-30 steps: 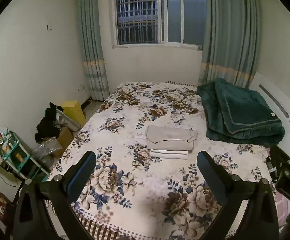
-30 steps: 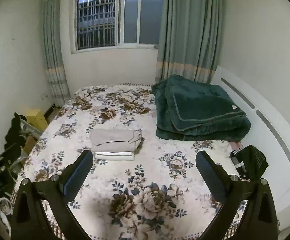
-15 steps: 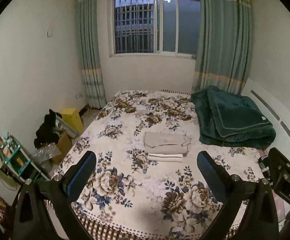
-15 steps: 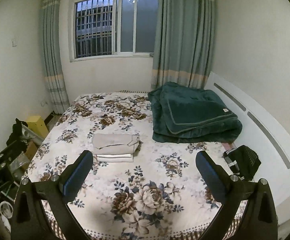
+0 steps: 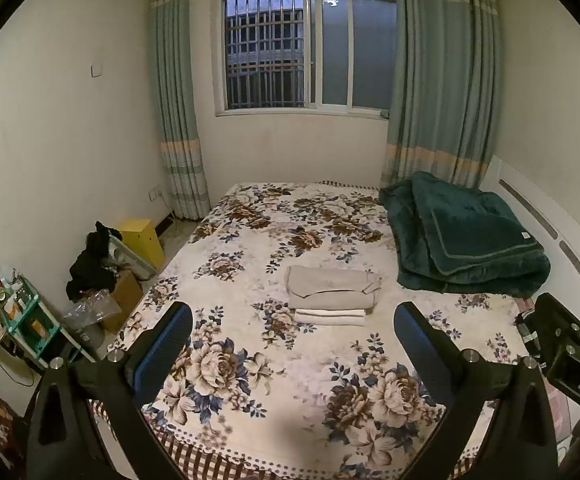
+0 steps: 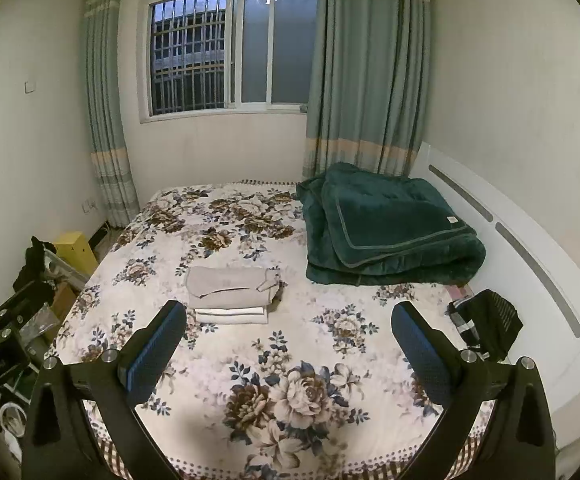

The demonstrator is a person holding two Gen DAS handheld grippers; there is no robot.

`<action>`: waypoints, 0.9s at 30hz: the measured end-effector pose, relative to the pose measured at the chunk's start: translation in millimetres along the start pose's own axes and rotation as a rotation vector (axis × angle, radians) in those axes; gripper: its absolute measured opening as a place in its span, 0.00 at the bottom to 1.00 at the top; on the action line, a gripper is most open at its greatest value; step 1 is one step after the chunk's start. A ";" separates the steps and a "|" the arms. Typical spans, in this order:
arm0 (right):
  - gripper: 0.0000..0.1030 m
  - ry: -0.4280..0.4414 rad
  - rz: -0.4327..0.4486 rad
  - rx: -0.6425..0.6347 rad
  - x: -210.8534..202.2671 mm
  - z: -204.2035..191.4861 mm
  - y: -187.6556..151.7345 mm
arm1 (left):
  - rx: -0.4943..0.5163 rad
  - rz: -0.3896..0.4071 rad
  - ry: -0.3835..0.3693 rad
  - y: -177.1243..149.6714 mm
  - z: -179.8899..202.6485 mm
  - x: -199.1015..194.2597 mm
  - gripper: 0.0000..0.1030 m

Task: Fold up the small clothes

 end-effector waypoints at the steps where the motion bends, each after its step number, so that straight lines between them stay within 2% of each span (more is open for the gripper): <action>1: 1.00 0.003 0.000 -0.003 0.0 0.0 0.5 | 0.000 -0.001 0.002 -0.2 0.0 -0.3 1.00; 27: 1.00 0.026 0.003 -0.010 7.3 -9.2 1.8 | -0.001 0.025 -0.002 -1.2 6.1 -7.2 1.00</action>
Point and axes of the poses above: each gripper's, at about its wrist camera, not at the fingertips, and x roughly the way its jaws point, z to its right, y to its top, the point moved 2 cm from there along x, roughly the way its jaws point, and after that the axes turned 14 degrees about y, right-handed, at the moved point
